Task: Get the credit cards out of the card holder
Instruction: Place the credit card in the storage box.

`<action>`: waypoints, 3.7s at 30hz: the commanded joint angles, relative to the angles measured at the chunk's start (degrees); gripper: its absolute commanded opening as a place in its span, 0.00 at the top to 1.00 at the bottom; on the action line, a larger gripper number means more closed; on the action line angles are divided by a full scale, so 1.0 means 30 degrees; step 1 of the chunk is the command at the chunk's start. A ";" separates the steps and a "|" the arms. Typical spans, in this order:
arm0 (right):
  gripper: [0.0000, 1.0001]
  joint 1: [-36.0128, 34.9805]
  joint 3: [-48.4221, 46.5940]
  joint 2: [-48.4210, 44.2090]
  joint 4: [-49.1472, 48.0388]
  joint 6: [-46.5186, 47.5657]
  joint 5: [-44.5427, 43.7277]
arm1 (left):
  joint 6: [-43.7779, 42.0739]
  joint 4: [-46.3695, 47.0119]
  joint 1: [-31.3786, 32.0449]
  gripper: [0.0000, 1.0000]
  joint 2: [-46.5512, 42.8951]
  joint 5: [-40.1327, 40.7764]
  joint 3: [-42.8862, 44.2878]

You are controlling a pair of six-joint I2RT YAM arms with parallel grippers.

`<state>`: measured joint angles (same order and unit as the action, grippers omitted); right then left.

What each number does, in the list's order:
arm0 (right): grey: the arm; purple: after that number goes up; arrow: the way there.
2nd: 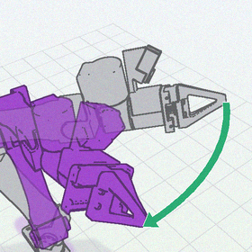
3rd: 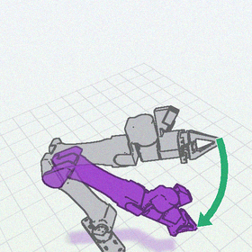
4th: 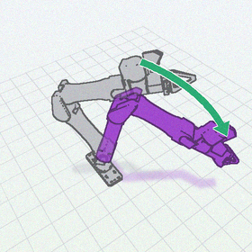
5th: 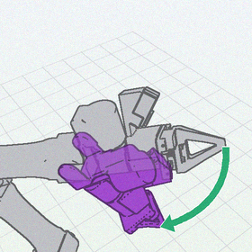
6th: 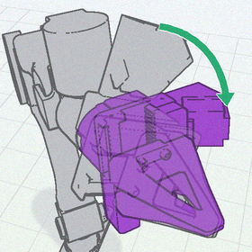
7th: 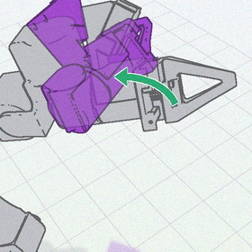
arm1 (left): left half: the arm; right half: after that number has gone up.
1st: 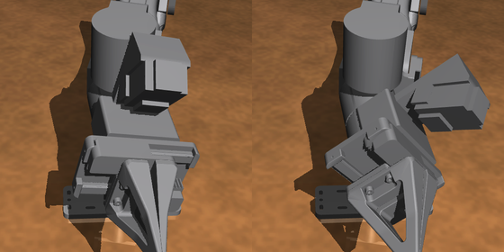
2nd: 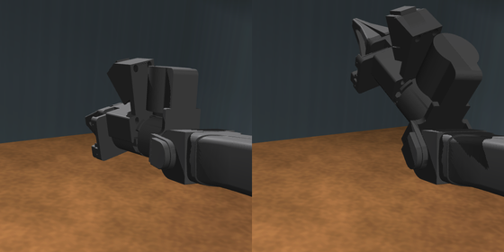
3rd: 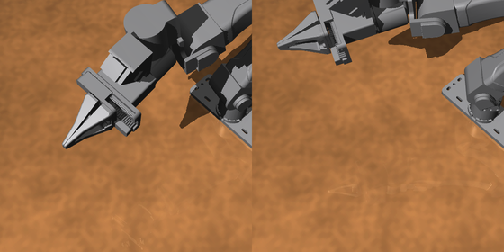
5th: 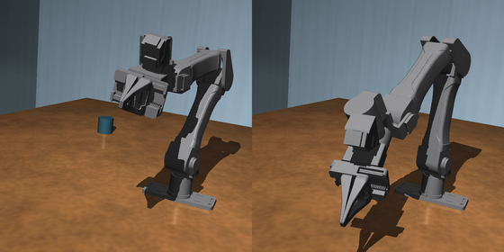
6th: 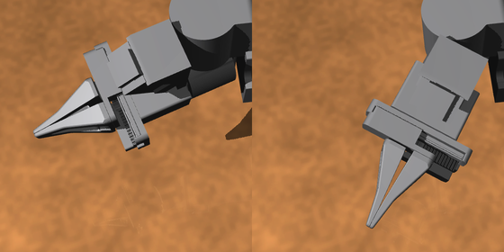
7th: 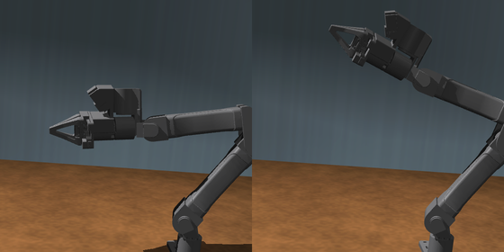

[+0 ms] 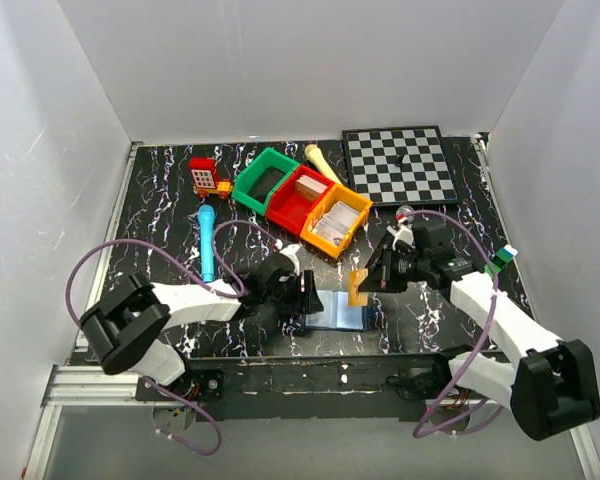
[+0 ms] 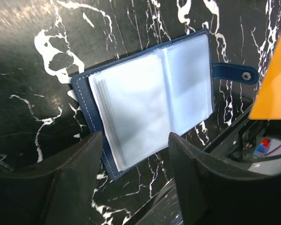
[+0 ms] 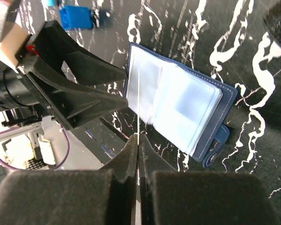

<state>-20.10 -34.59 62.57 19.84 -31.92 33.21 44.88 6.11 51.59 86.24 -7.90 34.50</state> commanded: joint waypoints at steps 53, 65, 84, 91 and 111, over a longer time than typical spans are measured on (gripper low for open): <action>0.99 -0.6338 -0.2914 -0.0287 -1.1389 -0.4477 0.5015 | 0.0245 1.0799 -0.1729 1.00 -1.4037 -0.5423 -0.6052; 0.27 -0.4434 -0.9818 -0.2311 0.2863 0.3013 0.0616 | -0.3121 0.0174 -0.4776 1.00 -1.2348 -1.6485 -0.0521; 0.13 -0.5049 -1.1763 -0.1490 0.9153 0.7244 0.4572 | -1.1328 -1.2114 -0.2610 1.00 -0.7917 -1.7319 0.6633; 0.20 -0.6130 -1.1907 -0.0759 0.8446 0.7008 0.5132 | -1.1767 -1.2759 -0.1964 1.00 -0.6774 -1.6995 0.7483; 0.52 -0.8037 -1.0795 0.0912 0.6162 0.5514 0.4369 | -1.1094 -1.1675 -0.1758 1.00 -0.6919 -1.6322 0.7103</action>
<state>-43.70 -66.78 65.04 41.50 -14.41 45.01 11.22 -30.55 46.00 67.40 -57.58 55.77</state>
